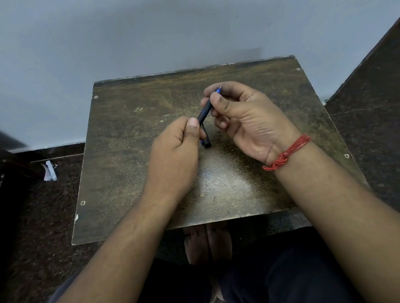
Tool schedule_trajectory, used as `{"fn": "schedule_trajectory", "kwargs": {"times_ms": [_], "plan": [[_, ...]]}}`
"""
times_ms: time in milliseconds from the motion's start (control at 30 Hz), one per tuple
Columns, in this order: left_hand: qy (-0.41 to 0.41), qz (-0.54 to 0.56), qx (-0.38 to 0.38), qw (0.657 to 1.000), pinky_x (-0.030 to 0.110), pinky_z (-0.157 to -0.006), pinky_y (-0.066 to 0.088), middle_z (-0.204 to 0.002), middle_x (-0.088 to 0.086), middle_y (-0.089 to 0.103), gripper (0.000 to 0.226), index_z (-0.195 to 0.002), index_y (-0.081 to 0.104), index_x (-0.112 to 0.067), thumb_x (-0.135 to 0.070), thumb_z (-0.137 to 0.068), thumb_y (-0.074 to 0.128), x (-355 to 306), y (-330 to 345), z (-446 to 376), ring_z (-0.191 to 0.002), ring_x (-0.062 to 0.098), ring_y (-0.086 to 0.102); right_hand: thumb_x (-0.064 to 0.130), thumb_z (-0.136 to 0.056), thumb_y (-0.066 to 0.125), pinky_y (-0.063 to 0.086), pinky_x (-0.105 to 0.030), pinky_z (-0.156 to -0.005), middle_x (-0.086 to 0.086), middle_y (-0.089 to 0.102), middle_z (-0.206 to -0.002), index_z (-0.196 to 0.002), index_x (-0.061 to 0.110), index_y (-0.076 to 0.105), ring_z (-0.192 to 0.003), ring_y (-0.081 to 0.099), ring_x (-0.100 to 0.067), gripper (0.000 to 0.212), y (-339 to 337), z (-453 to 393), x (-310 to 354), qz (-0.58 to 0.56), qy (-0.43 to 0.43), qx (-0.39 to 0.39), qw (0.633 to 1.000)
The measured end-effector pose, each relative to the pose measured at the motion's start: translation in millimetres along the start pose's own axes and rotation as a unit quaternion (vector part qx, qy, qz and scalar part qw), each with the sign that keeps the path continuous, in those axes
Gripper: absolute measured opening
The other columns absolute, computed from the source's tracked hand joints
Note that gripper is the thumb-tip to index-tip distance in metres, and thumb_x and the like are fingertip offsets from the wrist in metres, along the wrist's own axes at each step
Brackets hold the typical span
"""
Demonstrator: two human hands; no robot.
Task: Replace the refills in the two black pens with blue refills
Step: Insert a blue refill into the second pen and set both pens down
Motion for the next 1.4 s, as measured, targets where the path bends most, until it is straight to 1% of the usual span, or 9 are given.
{"fn": "schedule_trajectory", "kwargs": {"times_ms": [167, 367, 500, 700, 900, 1000, 1100, 1267, 1400], "plan": [[0.010, -0.012, 0.001, 1.000, 0.018, -0.050, 0.031, -0.055, -0.020, 0.051, 0.036, -0.079, 0.062, -0.021, -0.034, -0.108, 0.043, -1.0, 1.8, -0.3, -0.051, 0.000, 0.043, 0.016, -0.084, 0.072, 0.036, -0.020, -0.049, 0.002, 0.056, -0.066, -0.077, 0.016, 0.057, -0.056, 0.049, -0.008, 0.016, 0.2, -0.8, -4.7, 0.027, 0.012, -0.041, 0.999], [-0.004, 0.012, -0.003, 1.000, 0.032, -0.057, 0.034, -0.052, -0.016, 0.046, 0.036, -0.083, 0.063, -0.019, -0.038, -0.106, 0.042, 1.6, -1.3, -2.0, -0.052, 0.006, 0.041, 0.007, -0.092, 0.064, 0.044, -0.021, -0.058, -0.006, 0.072, -0.093, -0.100, 0.011, 0.067, -0.074, 0.064, -0.011, 0.010, -3.3, -0.2, -2.6, 0.016, 0.005, -0.009, 1.000], [0.003, 0.001, -0.002, 1.000, 0.030, -0.055, 0.034, -0.053, -0.016, 0.045, 0.036, -0.082, 0.062, -0.021, -0.039, -0.106, 0.042, 0.6, -1.2, -1.1, -0.051, 0.003, 0.040, 0.003, -0.090, 0.063, 0.045, -0.020, -0.057, -0.005, 0.072, -0.086, -0.093, 0.011, 0.068, -0.072, 0.065, -0.011, 0.009, -1.9, 0.0, -0.5, 0.007, 0.003, -0.004, 1.000], [0.010, -0.013, 0.002, 1.000, 0.019, -0.050, 0.033, -0.054, -0.020, 0.050, 0.036, -0.081, 0.061, -0.024, -0.038, -0.107, 0.042, 0.1, 0.5, -0.3, -0.050, 0.000, 0.043, 0.016, -0.080, 0.072, 0.043, -0.022, -0.053, 0.001, 0.061, -0.070, -0.079, 0.016, 0.059, -0.061, 0.057, -0.010, 0.014, -0.5, 0.5, -3.2, 0.019, 0.007, -0.031, 0.999], [-0.002, 0.005, 0.001, 1.000, 0.029, -0.055, 0.034, -0.055, -0.015, 0.046, 0.036, -0.085, 0.064, -0.019, -0.036, -0.108, 0.042, -0.3, -1.9, -1.3, -0.050, 0.002, 0.040, 0.016, -0.087, 0.068, 0.051, -0.023, -0.062, -0.002, 0.068, -0.090, -0.103, 0.013, 0.069, -0.076, 0.064, -0.013, 0.016, -4.4, -0.4, -2.0, 0.018, 0.005, 0.002, 1.000], [0.002, -0.002, 0.000, 1.000, 0.026, -0.053, 0.034, -0.057, -0.012, 0.046, 0.036, -0.084, 0.063, -0.019, -0.036, -0.108, 0.042, -1.1, -1.9, -0.9, -0.050, 0.002, 0.040, 0.011, -0.094, 0.062, 0.052, -0.023, -0.066, -0.004, 0.073, -0.092, -0.100, 0.013, 0.072, -0.080, 0.067, -0.013, 0.012, -4.4, -0.4, -2.2, 0.023, 0.005, 0.018, 1.000], [0.008, -0.014, 0.000, 1.000, 0.016, -0.049, 0.032, -0.056, -0.014, 0.049, 0.035, -0.083, 0.062, -0.018, -0.035, -0.108, 0.043, -0.9, -0.7, -0.6, -0.050, 0.000, 0.043, 0.010, -0.092, 0.063, 0.052, -0.022, -0.063, -0.004, 0.073, -0.086, -0.089, 0.013, 0.074, -0.075, 0.067, -0.012, 0.011, -3.7, -1.1, -2.9, 0.024, 0.007, 0.004, 1.000], [0.019, -0.030, -0.007, 0.999, 0.014, -0.050, 0.035, -0.058, -0.022, 0.052, 0.032, -0.080, 0.060, -0.019, -0.032, -0.107, 0.047, -2.3, 0.1, -1.4, -0.052, -0.001, 0.046, 0.007, -0.091, 0.064, 0.048, -0.020, -0.057, 0.002, 0.068, -0.072, -0.084, 0.010, 0.069, -0.062, 0.060, -0.007, 0.010, -1.4, -1.3, -3.5, 0.020, -0.004, -0.026, 0.999], [0.033, -0.046, -0.023, 0.998, 0.015, -0.051, 0.034, -0.058, -0.012, 0.051, 0.031, -0.078, 0.059, -0.020, -0.030, -0.106, 0.050, -2.8, -0.2, -1.4, -0.053, 0.000, 0.047, 0.006, -0.093, 0.063, 0.045, -0.020, -0.055, 0.003, 0.066, -0.070, -0.084, 0.009, 0.065, -0.059, 0.056, -0.008, 0.010, 2.2, -0.3, -5.5, 0.018, 0.003, -0.053, 0.998]]}}
Point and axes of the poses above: each hand's wrist, its own z-axis away from the middle knuckle, its own y-axis out of the palm, x = y × z, the point moved 3 cm from there along -z, towards the middle knuckle
